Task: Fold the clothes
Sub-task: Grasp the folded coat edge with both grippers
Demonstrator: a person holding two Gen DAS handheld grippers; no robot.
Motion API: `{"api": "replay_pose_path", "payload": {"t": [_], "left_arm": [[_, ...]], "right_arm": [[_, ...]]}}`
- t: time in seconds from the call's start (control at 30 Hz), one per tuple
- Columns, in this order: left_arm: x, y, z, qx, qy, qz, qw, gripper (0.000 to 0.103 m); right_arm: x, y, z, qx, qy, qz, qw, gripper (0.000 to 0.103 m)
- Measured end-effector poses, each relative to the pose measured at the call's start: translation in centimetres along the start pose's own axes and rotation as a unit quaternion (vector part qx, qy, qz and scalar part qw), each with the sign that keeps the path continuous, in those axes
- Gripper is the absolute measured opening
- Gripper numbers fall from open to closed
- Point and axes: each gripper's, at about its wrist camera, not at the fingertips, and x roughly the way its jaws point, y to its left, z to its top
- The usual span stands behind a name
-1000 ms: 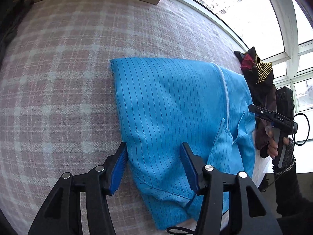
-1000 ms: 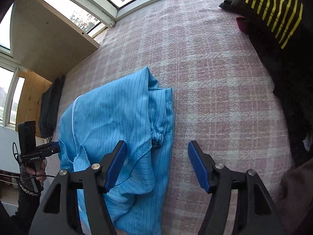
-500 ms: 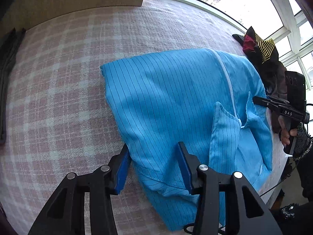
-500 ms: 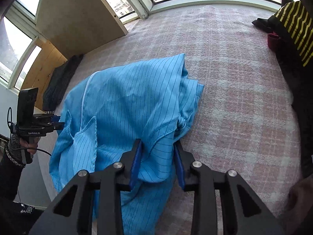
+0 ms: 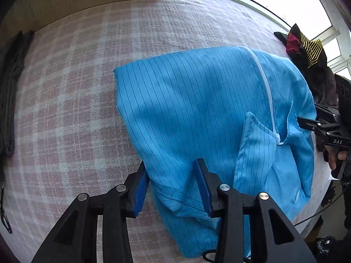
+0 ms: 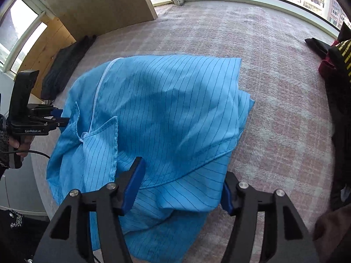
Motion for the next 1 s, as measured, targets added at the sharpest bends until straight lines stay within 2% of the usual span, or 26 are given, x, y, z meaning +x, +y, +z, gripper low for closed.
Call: {"api": "replay_pose_path", "payload": {"t": [0.03,0.07,0.13,0.23,0.27,0.33,0.4,0.47,0.5,0.53,0.6,0.77,1.0], "left_arm": [[0.0,-0.2,0.2,0.01,0.002,0.004,0.9999,0.019],[0.0,-0.2,0.4,0.008,0.003,-0.004,1.0,0.017],[0.0,0.3,0.7,-0.008,0.002,-0.026,0.9996,0.011],[-0.1,0.5,0.9,-0.017,-0.002,-0.037,0.9992,0.011],[0.2,0.6,0.9,-0.023,0.004,-0.036,0.9991,0.013],[0.6,1.0,1.0,-0.035,0.011,-0.041,0.9985,0.024],[0.7,1.2,1.1,-0.047,0.012,-0.054,0.9974,0.026],[0.8,1.1,1.3,-0.049,0.008,-0.054,0.9973,0.021],[0.7,1.1,1.1,-0.039,0.006,-0.052,0.9979,0.015],[0.6,1.1,0.9,-0.027,0.005,-0.05,0.9984,0.009],[0.5,1.3,0.8,-0.029,0.002,-0.061,0.9977,0.006],[-1.5,0.1,1.4,-0.024,-0.024,-0.105,0.9939,0.005],[-3.1,-1.4,1.9,-0.017,-0.051,-0.107,0.9927,0.004]], "right_arm": [[0.0,0.2,-0.1,-0.007,0.001,-0.003,1.0,0.05],[0.0,0.2,-0.1,-0.006,0.002,0.002,1.0,0.031],[-0.1,0.1,-0.1,0.001,0.002,0.016,1.0,0.02],[0.3,0.0,0.0,0.006,0.007,0.022,1.0,0.019],[0.5,0.0,0.0,0.007,0.009,0.022,1.0,0.021],[0.7,-0.2,0.0,0.016,0.012,0.028,0.999,0.022],[0.7,-0.6,-0.1,0.026,0.011,0.037,0.999,0.022],[0.7,-0.8,-0.3,0.03,0.006,0.037,0.999,0.022],[0.7,-0.8,-0.5,0.032,0.004,0.04,0.999,0.022],[0.8,-1.0,-0.5,0.04,0.003,0.047,0.998,0.02],[0.2,-2.2,-1.1,0.063,-0.001,0.072,0.995,0.012],[-1.9,-2.5,-0.5,0.082,-0.027,0.13,0.988,0.009],[-2.9,-1.6,-0.2,0.094,-0.046,0.133,0.986,0.008]]}}
